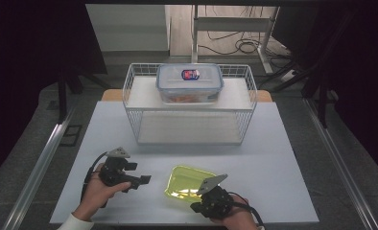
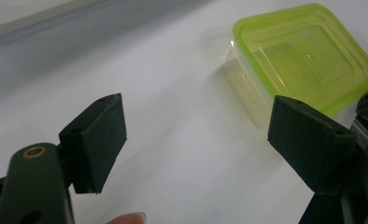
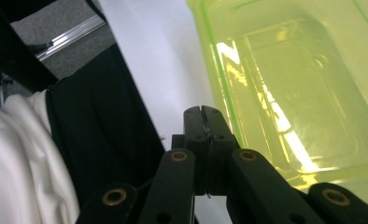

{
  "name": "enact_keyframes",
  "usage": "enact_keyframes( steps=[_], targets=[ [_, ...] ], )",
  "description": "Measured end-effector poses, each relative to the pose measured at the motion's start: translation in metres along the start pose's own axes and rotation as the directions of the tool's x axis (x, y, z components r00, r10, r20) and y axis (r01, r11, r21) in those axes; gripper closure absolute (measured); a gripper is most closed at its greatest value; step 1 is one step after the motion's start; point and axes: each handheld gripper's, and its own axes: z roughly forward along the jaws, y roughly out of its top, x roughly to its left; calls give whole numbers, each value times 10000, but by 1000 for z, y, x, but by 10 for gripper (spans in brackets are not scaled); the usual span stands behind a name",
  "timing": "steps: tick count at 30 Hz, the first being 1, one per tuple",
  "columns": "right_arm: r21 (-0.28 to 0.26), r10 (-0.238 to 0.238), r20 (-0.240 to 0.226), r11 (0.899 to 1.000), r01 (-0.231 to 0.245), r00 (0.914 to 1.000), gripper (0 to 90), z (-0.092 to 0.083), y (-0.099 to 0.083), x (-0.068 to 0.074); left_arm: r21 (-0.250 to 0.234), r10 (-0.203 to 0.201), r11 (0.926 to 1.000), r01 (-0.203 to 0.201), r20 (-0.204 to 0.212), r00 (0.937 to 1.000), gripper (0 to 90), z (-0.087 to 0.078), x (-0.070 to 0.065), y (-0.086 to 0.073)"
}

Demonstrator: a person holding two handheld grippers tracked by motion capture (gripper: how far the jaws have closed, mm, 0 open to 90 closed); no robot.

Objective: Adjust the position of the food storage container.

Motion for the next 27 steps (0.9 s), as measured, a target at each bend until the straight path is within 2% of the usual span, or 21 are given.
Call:
enact_keyframes(
  steps=[6, 10, 17, 21, 23, 27],
  targets=[
    [-285, 390, 319, 9989, -381, 9987, 894, -6, -4, -15, -8, -29, 10000, 29, 33, 10000, 190, 1, 0, 0],
    [-548, 683, 460, 9963, -658, 9966, 894, -7, -6, -23, -3, 113, 9999, -113, 11, 9999, 190, 2, -1, 0],
    [-738, 820, 701, 9943, -768, 9942, 894, -11, -9, -32, 70, 122, 9999, -122, 26, 9999, 190, 4, -2, 0],
    [-643, 765, 493, 9952, -732, 9958, 894, -9, -9, -29, 92, 132, 9999, -132, 38, 9999, 189, 5, -3, 0],
    [-626, 582, 327, 9965, -560, 9978, 894, -6, -6, -24, 82, 107, 9999, -107, 23, 9999, 189, 5, -2, 0],
    [-553, 325, 133, 9980, -318, 9994, 894, 7, 4, -14, 77, 71, 9999, -72, 96, 9999, 190, 5, -3, 0]
  ],
)
